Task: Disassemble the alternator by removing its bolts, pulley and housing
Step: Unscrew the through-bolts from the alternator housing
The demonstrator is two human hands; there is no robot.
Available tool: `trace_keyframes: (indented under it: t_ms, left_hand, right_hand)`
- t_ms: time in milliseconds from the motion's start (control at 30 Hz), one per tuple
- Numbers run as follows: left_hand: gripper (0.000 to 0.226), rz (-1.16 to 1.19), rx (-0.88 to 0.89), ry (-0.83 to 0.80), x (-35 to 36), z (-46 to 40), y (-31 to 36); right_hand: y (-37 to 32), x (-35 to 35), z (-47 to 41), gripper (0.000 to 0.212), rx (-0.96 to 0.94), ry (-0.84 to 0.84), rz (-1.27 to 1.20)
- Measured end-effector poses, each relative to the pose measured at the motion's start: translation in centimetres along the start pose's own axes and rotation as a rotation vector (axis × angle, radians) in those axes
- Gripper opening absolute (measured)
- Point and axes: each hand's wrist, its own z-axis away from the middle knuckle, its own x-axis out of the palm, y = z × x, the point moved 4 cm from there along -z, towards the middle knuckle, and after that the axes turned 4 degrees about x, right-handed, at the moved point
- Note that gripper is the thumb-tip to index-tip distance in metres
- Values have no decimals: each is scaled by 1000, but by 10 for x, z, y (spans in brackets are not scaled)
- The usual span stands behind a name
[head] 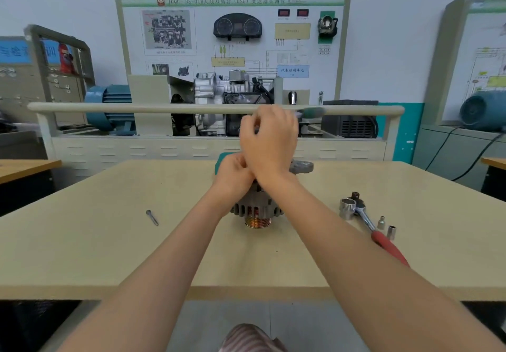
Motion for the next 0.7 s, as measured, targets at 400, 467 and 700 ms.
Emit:
trace_keyframes:
  t_ms: [400,467,700]
  left_hand:
    - [16,53,4,-125,4,0,7]
    - [17,50,0,-98,3,2,8]
    - [18,10,-54,62,4,3,2]
  right_hand:
    - [10,8,-29,48,602,-376,-994]
    - [7,8,-23,50,570,-298,-919]
    - [-12,0,5,23,15,104,157]
